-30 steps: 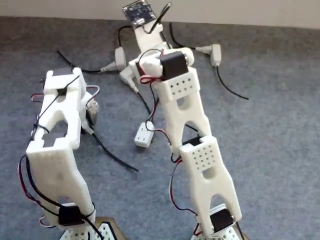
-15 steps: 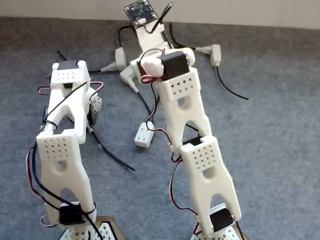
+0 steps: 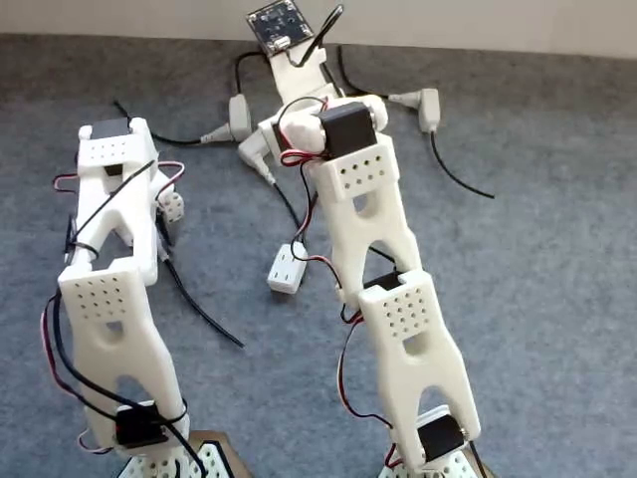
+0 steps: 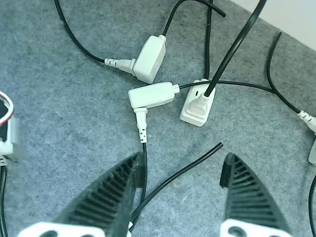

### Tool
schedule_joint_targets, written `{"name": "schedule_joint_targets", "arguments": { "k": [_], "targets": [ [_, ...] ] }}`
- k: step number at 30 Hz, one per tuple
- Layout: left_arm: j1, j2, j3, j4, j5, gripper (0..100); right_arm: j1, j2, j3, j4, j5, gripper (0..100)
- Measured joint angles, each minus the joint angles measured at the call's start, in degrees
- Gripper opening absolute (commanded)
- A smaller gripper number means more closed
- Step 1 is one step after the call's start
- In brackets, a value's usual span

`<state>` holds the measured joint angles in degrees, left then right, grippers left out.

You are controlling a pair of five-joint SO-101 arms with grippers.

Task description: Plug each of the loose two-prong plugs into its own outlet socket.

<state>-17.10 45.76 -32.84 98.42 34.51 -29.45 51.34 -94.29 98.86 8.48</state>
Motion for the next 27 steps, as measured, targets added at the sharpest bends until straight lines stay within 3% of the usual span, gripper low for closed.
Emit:
{"name": "schedule_joint_targets", "arguments": {
  "k": [27],
  "targets": [
    [-2.0,-0.4,-1.0,-0.4,-5.1,23,0.0,0.0,0.0,0.0,0.0,24.6]
  ]
}}
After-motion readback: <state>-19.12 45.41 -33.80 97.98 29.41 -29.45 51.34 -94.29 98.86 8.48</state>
